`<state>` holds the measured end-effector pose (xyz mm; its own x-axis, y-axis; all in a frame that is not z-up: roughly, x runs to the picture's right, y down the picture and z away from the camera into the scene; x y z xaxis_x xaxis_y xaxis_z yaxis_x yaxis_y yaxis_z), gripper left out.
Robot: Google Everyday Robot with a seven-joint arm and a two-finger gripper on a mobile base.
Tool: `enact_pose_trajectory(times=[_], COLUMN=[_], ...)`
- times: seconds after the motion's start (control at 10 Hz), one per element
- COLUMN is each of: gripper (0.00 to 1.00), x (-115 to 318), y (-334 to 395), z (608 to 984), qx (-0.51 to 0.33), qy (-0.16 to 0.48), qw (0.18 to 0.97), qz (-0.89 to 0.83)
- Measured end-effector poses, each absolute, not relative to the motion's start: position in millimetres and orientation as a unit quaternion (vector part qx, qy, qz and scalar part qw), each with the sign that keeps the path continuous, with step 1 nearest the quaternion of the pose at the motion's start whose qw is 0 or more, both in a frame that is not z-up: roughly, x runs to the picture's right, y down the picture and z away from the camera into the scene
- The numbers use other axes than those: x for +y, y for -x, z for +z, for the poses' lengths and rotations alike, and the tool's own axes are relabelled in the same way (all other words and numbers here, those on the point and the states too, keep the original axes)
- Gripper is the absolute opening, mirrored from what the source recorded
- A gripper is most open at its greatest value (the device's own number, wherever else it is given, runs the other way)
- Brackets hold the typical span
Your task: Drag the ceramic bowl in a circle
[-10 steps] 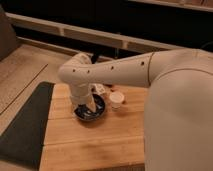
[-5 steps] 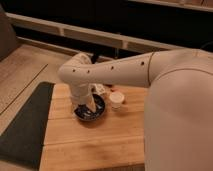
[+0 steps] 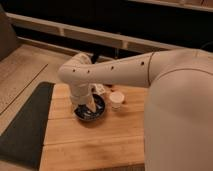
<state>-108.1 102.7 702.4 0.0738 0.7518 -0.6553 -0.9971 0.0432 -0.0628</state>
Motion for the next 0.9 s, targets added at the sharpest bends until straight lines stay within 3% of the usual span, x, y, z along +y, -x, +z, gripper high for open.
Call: enact_pose_trajectory(times=[0.5, 0.9], gripper=[0.65, 0.65], x=[81, 37], y=[94, 96], z=[728, 761], qx=[0.21, 0.128], qy=[0.244, 0.204], qw=[0.726, 0.792], qz=[0.607, 0.562])
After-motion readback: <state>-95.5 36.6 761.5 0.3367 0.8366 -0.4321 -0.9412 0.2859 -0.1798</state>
